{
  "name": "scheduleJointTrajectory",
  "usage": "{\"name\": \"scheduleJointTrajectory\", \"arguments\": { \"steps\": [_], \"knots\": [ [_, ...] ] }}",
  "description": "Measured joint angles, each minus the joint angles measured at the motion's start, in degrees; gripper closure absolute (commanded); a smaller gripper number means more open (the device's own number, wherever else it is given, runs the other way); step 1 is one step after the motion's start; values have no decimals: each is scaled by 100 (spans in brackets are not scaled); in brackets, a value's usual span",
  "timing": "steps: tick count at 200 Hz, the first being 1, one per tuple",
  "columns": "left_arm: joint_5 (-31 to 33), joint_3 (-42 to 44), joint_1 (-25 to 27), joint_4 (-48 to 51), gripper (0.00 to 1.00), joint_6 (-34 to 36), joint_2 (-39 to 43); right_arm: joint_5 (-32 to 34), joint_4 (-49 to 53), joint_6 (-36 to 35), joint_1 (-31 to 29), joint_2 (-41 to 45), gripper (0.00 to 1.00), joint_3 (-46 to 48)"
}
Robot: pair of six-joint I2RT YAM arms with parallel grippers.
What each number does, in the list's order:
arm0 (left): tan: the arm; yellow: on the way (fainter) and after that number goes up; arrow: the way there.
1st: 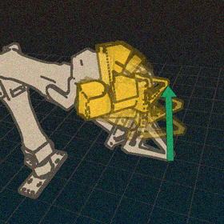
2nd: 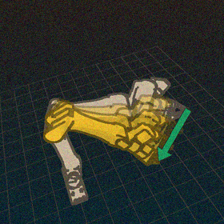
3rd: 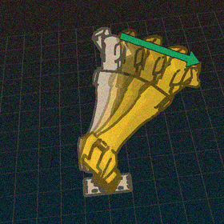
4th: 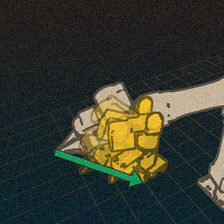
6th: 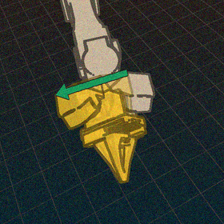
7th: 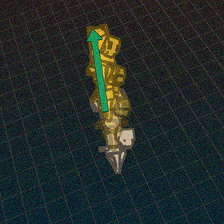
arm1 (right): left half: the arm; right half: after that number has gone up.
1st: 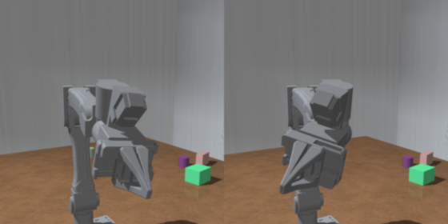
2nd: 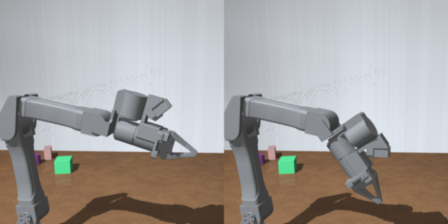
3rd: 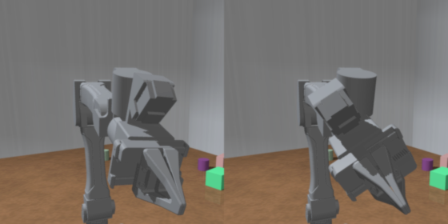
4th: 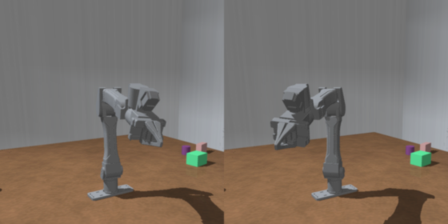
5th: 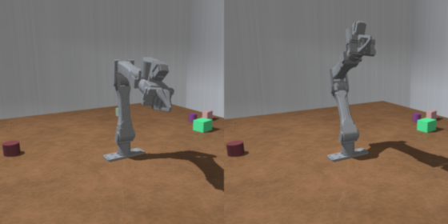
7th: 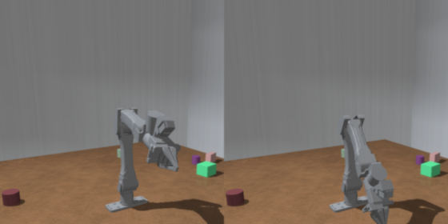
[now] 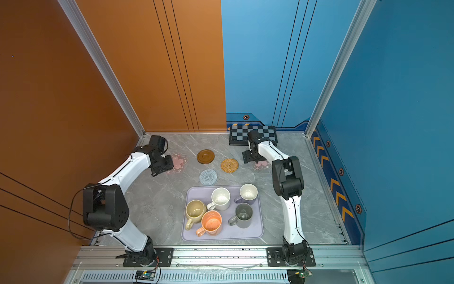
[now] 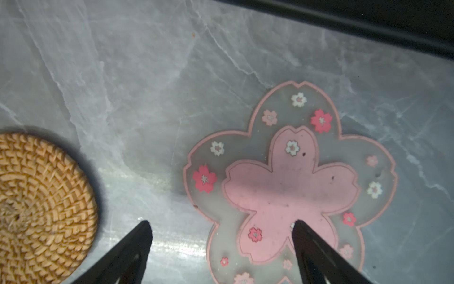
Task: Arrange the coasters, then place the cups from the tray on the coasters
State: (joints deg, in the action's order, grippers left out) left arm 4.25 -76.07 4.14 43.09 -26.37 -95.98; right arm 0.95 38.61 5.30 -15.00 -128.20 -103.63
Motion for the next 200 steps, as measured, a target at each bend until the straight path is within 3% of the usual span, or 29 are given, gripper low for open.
{"name": "scheduleJointTrajectory", "arguments": {
  "steps": [84, 200],
  "knots": [
    [-2, -11, -24, -2, 60, 28, -223, 372, 50, 551, -37, -348, 7, -544],
    [-2, -11, -109, -2, 60, 101, -243, 824, 448, 573, -144, -684, 8, -857]
  ]
}}
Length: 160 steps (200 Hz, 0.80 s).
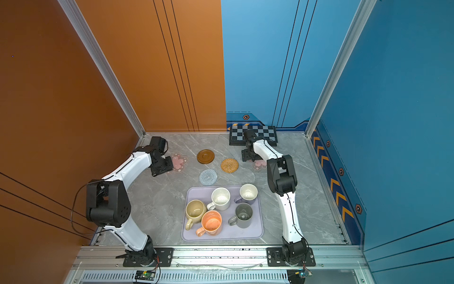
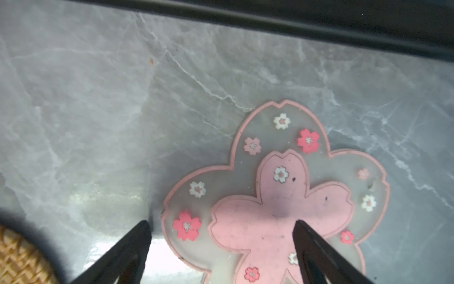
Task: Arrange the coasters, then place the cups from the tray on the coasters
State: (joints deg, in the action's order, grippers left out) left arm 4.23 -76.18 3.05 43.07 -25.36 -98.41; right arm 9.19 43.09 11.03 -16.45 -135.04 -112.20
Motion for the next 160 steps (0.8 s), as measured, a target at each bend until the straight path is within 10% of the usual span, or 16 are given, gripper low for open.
{"name": "scheduleJointTrajectory", "arguments": {
  "steps": [160],
  "knots": [
    [-2, -44, 44, 0, 60, 2, -76, 96, -111, 146, 380, 138, 8, 282]
  ]
}}
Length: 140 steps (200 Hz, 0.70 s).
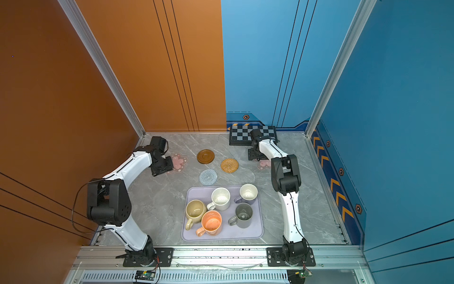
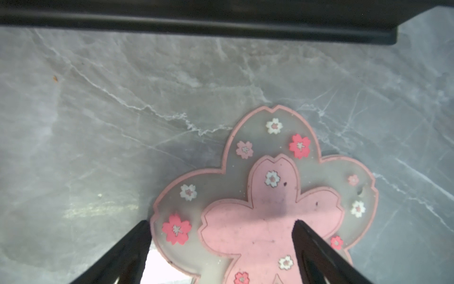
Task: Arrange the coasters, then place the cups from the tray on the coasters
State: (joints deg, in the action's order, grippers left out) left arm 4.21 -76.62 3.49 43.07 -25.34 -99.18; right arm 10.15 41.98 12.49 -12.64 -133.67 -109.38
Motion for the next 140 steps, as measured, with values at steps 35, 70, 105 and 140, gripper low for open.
{"name": "scheduleJointTrajectory", "arguments": {
  "steps": [35, 70, 105, 140],
  "knots": [
    [-2, 0, 90, 0, 60, -2, 0, -149, -2, -42, 2, 125, 7, 155],
    [-2, -24, 223, 0, 60, -20, 0, -262, -7, -142, -44, 358, 7, 162],
    [-24, -37, 308, -2, 60, -20, 4, -339, -39, -216, -214, 804, 8, 184],
    [-28, -37, 339, -2, 60, -22, 11, -442, -116, -212, -520, 1150, 8, 479]
  ]
}}
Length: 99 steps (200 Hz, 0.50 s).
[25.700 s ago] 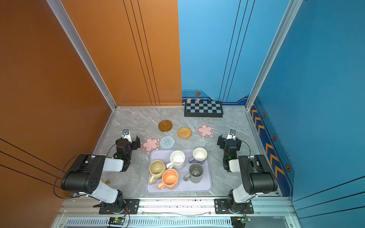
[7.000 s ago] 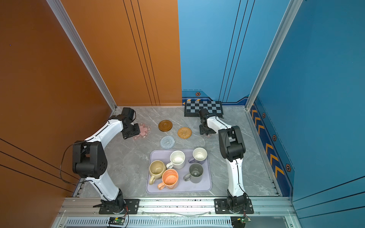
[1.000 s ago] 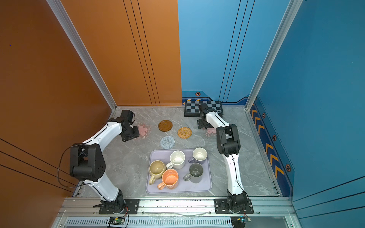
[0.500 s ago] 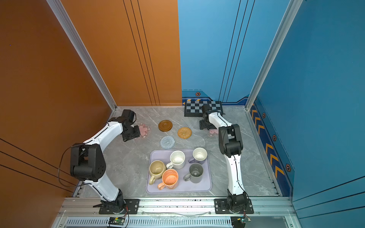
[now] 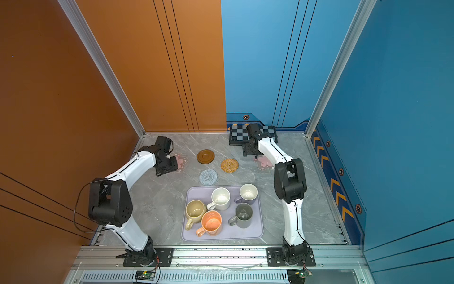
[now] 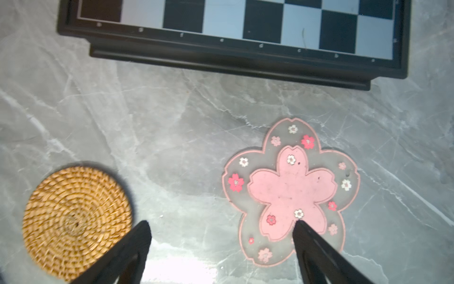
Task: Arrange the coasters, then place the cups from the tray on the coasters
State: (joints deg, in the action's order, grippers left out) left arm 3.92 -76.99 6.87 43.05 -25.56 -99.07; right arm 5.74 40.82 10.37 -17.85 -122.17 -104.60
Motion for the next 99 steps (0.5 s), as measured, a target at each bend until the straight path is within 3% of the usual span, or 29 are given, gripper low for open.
{"name": "scheduleJointTrajectory", "arguments": {
  "steps": [99],
  "knots": [
    [9, 186, 70, -4, 60, 4, 330, -197, -310, 219, -1060, 68, 15, 728]
  ]
}}
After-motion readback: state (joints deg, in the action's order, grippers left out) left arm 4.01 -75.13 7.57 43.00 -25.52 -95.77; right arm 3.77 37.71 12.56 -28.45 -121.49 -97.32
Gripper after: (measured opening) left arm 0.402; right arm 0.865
